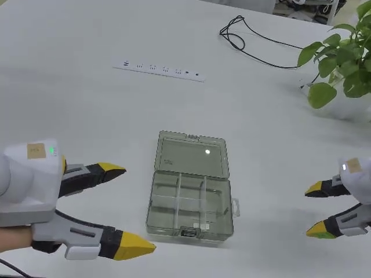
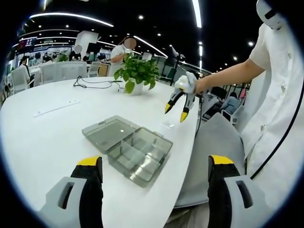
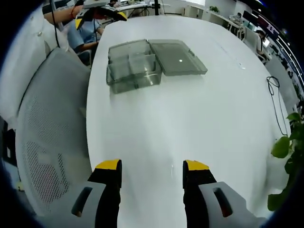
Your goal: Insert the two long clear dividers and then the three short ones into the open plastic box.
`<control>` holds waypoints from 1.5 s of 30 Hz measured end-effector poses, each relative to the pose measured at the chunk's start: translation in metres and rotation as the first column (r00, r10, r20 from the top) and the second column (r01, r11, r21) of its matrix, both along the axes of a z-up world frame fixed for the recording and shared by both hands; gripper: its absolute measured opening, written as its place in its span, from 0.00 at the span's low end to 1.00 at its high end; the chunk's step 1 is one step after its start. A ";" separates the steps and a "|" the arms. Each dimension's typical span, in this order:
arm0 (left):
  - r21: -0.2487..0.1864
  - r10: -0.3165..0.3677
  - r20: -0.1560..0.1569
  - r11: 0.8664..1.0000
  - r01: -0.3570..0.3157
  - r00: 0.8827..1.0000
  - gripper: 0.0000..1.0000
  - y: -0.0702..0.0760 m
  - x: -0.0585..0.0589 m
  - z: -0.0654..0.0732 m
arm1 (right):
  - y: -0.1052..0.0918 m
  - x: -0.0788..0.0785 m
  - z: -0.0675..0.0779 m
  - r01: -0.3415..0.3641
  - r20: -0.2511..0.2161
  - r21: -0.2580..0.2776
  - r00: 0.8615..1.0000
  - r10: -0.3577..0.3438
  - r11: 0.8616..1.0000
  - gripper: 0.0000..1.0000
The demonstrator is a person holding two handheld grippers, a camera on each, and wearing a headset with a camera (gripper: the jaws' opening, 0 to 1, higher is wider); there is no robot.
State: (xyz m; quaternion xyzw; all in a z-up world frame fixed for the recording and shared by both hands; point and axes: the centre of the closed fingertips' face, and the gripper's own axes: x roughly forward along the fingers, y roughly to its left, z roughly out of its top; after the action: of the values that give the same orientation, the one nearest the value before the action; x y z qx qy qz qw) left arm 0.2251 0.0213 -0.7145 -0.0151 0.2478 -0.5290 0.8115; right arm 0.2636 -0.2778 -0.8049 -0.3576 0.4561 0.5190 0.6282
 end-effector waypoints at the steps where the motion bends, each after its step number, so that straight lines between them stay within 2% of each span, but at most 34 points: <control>1: 0.000 0.001 -0.001 1.000 -0.001 1.000 0.94 0.000 0.000 0.000 | -0.002 0.000 -0.003 -0.012 -0.001 -0.010 1.000 0.012 1.000 0.52; 5: 0.006 0.004 -0.008 1.000 -0.004 1.000 0.96 0.001 0.001 -0.003 | -0.009 0.000 -0.018 -0.039 -0.023 -0.053 0.999 0.038 0.998 0.52; 9: 0.012 0.005 -0.014 1.000 -0.005 1.000 0.96 0.001 0.002 -0.004 | -0.015 0.003 -0.030 -0.071 -0.017 -0.096 0.997 0.070 0.993 0.51; 16: 0.018 0.003 -0.020 1.000 -0.002 1.000 0.98 0.002 0.002 -0.006 | -0.020 0.004 -0.040 -0.093 -0.024 -0.128 0.996 0.090 0.987 0.48; 20: 0.023 -0.002 -0.023 1.000 0.002 1.000 0.99 0.002 0.002 -0.008 | -0.022 0.004 -0.043 -0.101 -0.020 -0.142 0.995 0.099 0.985 0.46; 24: 0.023 -0.002 -0.023 1.000 0.002 1.000 0.99 0.003 0.003 -0.008 | -0.027 0.011 -0.046 -0.093 -0.007 -0.137 0.996 0.093 0.986 0.43; 28: 0.022 -0.004 -0.022 1.000 0.005 1.000 0.99 0.002 0.003 -0.008 | -0.025 0.011 -0.045 -0.092 0.003 -0.133 0.996 0.094 0.987 0.41; 32: 0.018 -0.008 -0.022 1.000 0.009 1.000 0.98 0.001 0.003 -0.008 | -0.024 0.011 -0.043 -0.081 0.006 -0.136 0.997 0.082 0.987 0.33; 45: 0.017 -0.016 -0.013 1.000 0.016 1.000 0.98 0.000 0.003 -0.004 | -0.024 0.011 -0.041 -0.080 0.012 -0.141 0.997 0.082 0.987 0.33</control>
State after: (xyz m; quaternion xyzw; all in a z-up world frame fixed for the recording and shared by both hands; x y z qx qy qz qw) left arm 0.2284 0.0214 -0.7188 -0.0096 0.2574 -0.5333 0.8057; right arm 0.2745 -0.3016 -0.8462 -0.4237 0.4712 0.5075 0.5839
